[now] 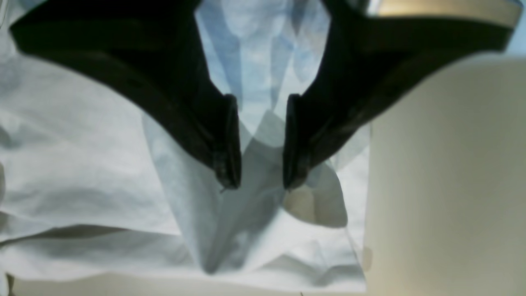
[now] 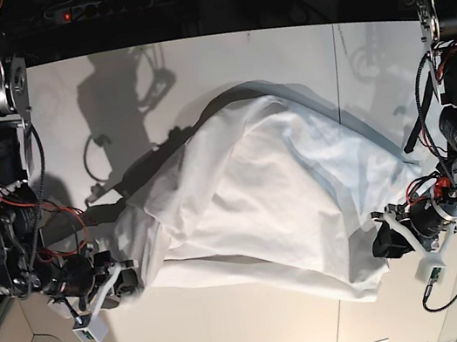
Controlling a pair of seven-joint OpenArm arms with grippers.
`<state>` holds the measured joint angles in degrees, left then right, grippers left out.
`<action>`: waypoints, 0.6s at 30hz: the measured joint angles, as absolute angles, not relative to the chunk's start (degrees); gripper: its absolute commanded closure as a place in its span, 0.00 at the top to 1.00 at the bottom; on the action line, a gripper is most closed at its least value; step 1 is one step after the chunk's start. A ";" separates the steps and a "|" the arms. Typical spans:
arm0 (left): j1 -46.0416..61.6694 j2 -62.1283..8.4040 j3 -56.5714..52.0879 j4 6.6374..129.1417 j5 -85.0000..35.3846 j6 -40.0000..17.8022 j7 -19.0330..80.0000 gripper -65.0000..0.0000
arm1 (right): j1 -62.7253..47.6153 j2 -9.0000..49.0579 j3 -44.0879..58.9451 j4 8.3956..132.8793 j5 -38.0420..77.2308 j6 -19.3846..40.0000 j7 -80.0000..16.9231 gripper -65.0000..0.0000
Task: Layout the t-shirt on the table in an organized manner, then fold the t-shirt properly
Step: 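Grasp the t-shirt edge with the right gripper and pull it outward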
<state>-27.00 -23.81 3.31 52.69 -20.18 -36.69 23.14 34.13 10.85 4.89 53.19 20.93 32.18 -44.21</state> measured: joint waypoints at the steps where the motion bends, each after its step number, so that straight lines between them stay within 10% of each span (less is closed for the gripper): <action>1: -27.03 -23.79 3.31 52.69 -20.21 -36.67 22.94 0.33 | 35.44 10.37 3.84 50.89 18.81 32.10 -42.44 0.00; 13: -27.00 -23.79 3.31 52.71 -20.10 -36.67 23.07 0.33 | 43.24 7.94 -4.32 40.82 -1.32 16.21 -30.48 0.00; 18: -27.00 -23.81 3.31 52.71 -20.14 -36.67 23.07 0.33 | 43.66 7.90 -4.32 42.50 -0.69 17.30 -30.85 0.38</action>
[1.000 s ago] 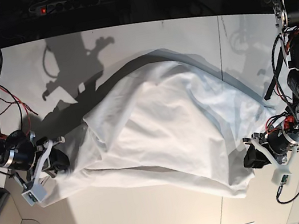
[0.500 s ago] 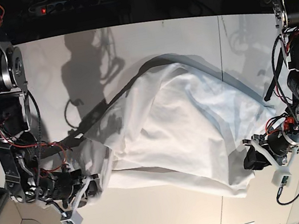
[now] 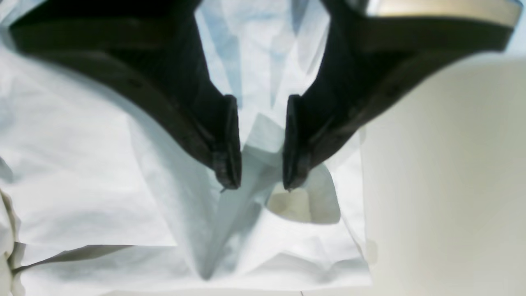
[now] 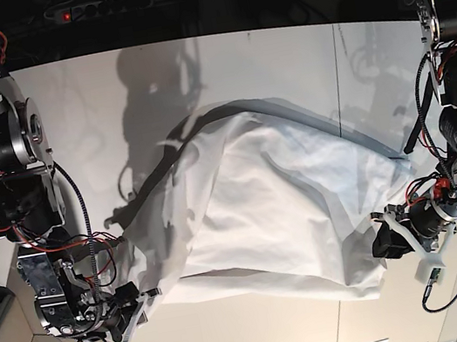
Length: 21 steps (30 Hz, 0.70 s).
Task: Layout the t-shirt on the table in an organized manner, then fold the t-shirt properly
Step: 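Grasp the t-shirt edge with the right gripper and pull it outward, then hold the shirt edge with the right gripper while the left gripper regrips its edge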
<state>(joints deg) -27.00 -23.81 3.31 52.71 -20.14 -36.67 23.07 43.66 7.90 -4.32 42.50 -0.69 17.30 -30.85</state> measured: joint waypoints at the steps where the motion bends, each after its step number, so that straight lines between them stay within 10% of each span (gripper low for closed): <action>1: -27.00 -23.81 3.31 52.71 -20.14 -36.67 23.05 0.33 | 43.64 7.90 -4.34 43.46 0.27 17.30 -32.01 0.38; 17: -27.03 -24.03 -7.33 54.89 -36.84 -39.46 32.53 0.35 | 31.20 10.57 -4.45 67.51 2.39 18.26 -47.68 0.31; 21: -27.14 -24.12 -12.64 55.83 -44.34 -39.38 40.49 0.36 | 24.51 13.41 -4.21 67.42 0.36 17.50 -42.52 0.50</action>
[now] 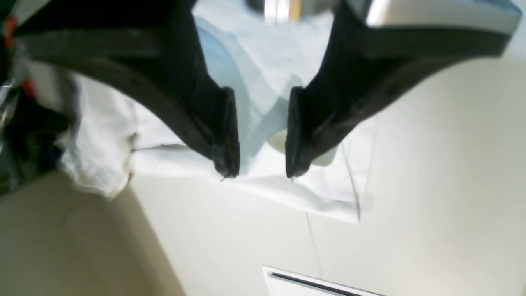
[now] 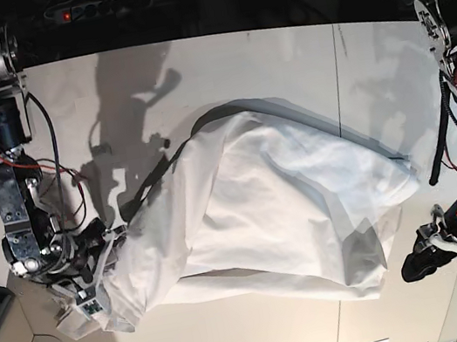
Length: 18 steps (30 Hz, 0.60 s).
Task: Layout the t-shirt on the table in an organized manner, then fold the t-shirt properly
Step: 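Hold the shirt edge with the right gripper while the left gripper regrips its edge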
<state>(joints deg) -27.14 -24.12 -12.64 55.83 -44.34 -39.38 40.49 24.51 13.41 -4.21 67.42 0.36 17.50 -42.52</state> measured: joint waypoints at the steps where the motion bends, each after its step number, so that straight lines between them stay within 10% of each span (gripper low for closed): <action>1: -26.98 -24.14 -13.13 55.81 -44.86 -39.40 40.75 0.36 | 22.81 13.87 -3.90 67.33 0.25 16.45 -40.01 0.57; 18: -20.43 -17.23 -13.15 55.86 -44.64 -39.44 40.01 0.35 | 18.26 9.82 -1.98 59.72 2.55 12.91 -16.49 0.63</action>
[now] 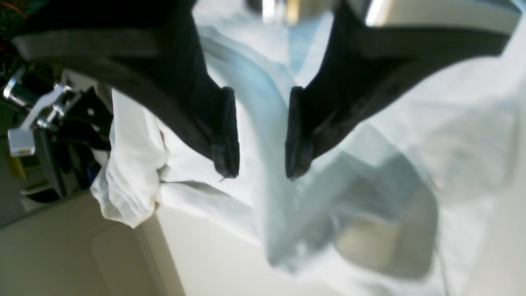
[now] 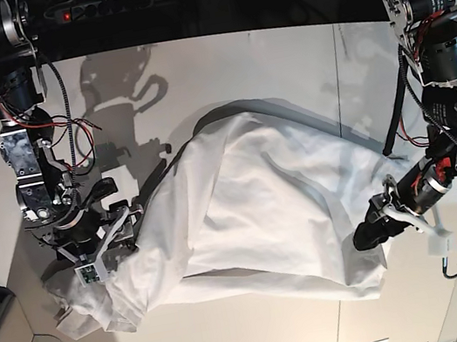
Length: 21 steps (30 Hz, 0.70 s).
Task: Layout the t-shirt on the table in an organized manner, then fold the t-shirt properly
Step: 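Hold the shirt edge with the right gripper while the left gripper regrips its edge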
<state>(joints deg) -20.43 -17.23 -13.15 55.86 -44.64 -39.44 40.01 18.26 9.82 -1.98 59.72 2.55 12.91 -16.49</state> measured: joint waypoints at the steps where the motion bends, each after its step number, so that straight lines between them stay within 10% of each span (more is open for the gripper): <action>1: -20.18 -17.08 -13.15 55.86 -43.90 -39.44 39.79 0.35 | 18.28 9.47 -2.00 59.72 2.52 12.05 -16.47 0.63; 10: -20.16 -16.64 -13.15 55.86 -43.46 -39.42 39.40 0.35 | 20.38 9.19 -1.98 59.72 -1.41 -1.56 -17.02 0.63; 21: -20.16 -16.67 -13.19 55.86 -43.27 -39.42 39.03 0.35 | 21.76 9.19 -1.98 59.72 3.62 6.24 -14.57 0.62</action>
